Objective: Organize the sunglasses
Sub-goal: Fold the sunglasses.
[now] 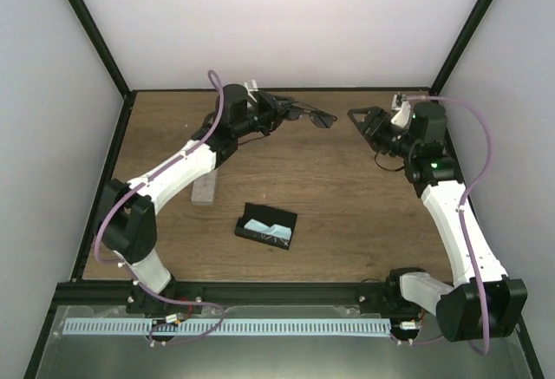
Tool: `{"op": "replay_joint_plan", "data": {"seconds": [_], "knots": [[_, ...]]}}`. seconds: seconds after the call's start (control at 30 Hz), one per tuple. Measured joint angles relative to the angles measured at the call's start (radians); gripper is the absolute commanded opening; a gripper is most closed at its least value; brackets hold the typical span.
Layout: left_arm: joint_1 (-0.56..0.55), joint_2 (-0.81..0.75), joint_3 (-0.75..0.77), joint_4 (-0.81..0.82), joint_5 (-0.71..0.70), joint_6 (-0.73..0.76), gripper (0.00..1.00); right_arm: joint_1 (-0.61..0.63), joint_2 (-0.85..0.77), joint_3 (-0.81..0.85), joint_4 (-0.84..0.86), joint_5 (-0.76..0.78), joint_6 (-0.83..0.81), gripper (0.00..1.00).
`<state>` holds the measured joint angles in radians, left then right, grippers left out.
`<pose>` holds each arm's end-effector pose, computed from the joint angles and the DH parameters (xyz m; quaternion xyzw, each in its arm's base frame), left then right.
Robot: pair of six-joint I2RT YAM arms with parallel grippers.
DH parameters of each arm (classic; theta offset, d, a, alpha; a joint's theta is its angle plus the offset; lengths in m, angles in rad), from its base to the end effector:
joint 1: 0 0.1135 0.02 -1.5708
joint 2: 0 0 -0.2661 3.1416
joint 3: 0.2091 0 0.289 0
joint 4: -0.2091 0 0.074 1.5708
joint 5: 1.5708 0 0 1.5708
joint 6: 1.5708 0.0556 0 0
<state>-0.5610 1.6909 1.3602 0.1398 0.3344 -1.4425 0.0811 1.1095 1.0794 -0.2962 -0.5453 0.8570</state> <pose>0.3823 -0.2618 0.3186 -0.2286 0.7330 -0.5979 0.2300 0.2977 0.0531 0.3643 0.1507 0.7838 0.4489 0.4018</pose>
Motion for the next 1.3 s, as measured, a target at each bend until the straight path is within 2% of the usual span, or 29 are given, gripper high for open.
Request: {"op": "replay_joint_plan", "data": {"seconds": [0.07, 0.13, 0.3, 0.5, 0.83, 1.27, 1.3], "knots": [[0.001, -0.008, -0.008, 0.018, -0.016, 0.0, 0.15, 0.0, 0.0, -0.042, 0.036, -0.047, 0.076, 0.77], [0.001, -0.015, -0.009, 0.046, -0.027, 0.001, 0.15, 0.0, 0.0, -0.086, 0.087, -0.088, 0.153, 0.8], [0.001, -0.023, -0.009, 0.105, -0.033, 0.0, 0.16, 0.0, -0.006, -0.169, 0.218, -0.149, 0.333, 0.81], [0.001, -0.034, -0.032, 0.117, -0.044, 0.005, 0.16, 0.008, -0.005, -0.193, 0.371, -0.167, 0.478, 0.81], [0.001, -0.039, -0.004, 0.119, -0.06, 0.009, 0.16, 0.132, 0.085, -0.109, 0.434, -0.145, 0.488, 0.81], [0.001, -0.043, 0.013, 0.128, -0.033, 0.005, 0.16, 0.138, 0.163, -0.008, 0.463, -0.141, 0.448, 0.76], [0.001, -0.045, 0.012, 0.128, -0.033, 0.004, 0.16, 0.138, 0.166, -0.001, 0.466, -0.144, 0.444, 0.73]]}}
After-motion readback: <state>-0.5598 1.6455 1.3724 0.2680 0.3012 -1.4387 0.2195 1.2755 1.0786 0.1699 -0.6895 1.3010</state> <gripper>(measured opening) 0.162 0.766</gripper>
